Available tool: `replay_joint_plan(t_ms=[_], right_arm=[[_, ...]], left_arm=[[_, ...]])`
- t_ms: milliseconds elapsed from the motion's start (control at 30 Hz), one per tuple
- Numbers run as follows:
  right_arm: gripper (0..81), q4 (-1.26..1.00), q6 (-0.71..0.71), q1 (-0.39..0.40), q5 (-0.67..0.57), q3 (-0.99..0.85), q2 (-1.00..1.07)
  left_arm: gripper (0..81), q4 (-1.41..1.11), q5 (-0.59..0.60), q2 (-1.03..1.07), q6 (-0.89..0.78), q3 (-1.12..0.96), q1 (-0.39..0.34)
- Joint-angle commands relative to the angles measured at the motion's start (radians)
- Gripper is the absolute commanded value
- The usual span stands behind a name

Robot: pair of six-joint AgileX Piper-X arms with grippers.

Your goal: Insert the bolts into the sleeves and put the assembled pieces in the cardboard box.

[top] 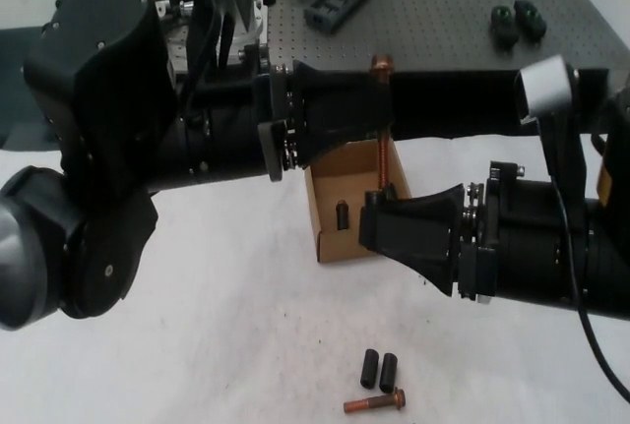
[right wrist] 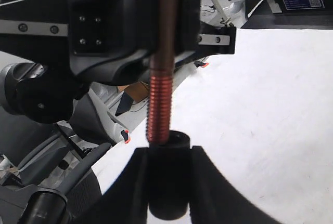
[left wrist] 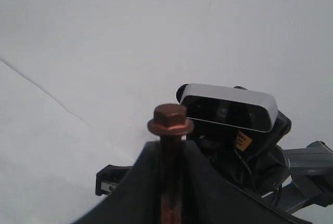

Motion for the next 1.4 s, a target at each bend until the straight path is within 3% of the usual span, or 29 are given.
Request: replay_joint_plan(t_ms=[0, 400, 933, 1000, 1033, 1100, 1133, 1200, 1367], right_arm=[[1.6, -0.014, -0.007, -0.003, 0.003, -0.016, -0.008], [1.6, -0.006, -0.029, -0.01, 0.053, -0.018, -0.046], [1.6, -0.061, -0.029, -0.016, 0.021, -0.018, -0.046], [1.6, -0.061, -0.029, -0.016, 0.021, -0.018, -0.046], [1.6, -0.061, -0.029, -0.016, 0.021, -0.018, -0.046], [1.6, -0.064, -0.029, -0.016, 0.021, -0.018, -0.046], [1.6, -0.071, -0.029, -0.018, 0.021, -0.02, -0.046], [1.6, -0.116, -0.029, -0.032, 0.029, -0.02, -0.046], [1.6, -0.115, -0.056, -0.123, 0.076, -0.08, 0.006]], left_arm=[[0.6, -0.021, -0.021, -0.011, 0.023, -0.004, 0.0], [0.6, -0.021, -0.044, -0.011, 0.023, -0.004, 0.0], [0.6, -0.018, 0.089, -0.011, -0.01, -0.004, 0.0], [7.2, -0.015, 0.089, -0.011, -0.01, -0.004, 0.0], [14.2, -0.013, 0.089, -0.011, -0.01, -0.004, 0.0], [32.5, -0.006, 0.079, -0.011, -0.01, -0.004, 0.0], [45.6, 0.005, 0.062, -0.011, -0.01, -0.004, 0.0], [57.0, 0.037, 0.017, -0.011, -0.014, -0.004, 0.0], [54.0, 0.149, -0.054, -0.011, 0.122, -0.004, 0.004]])
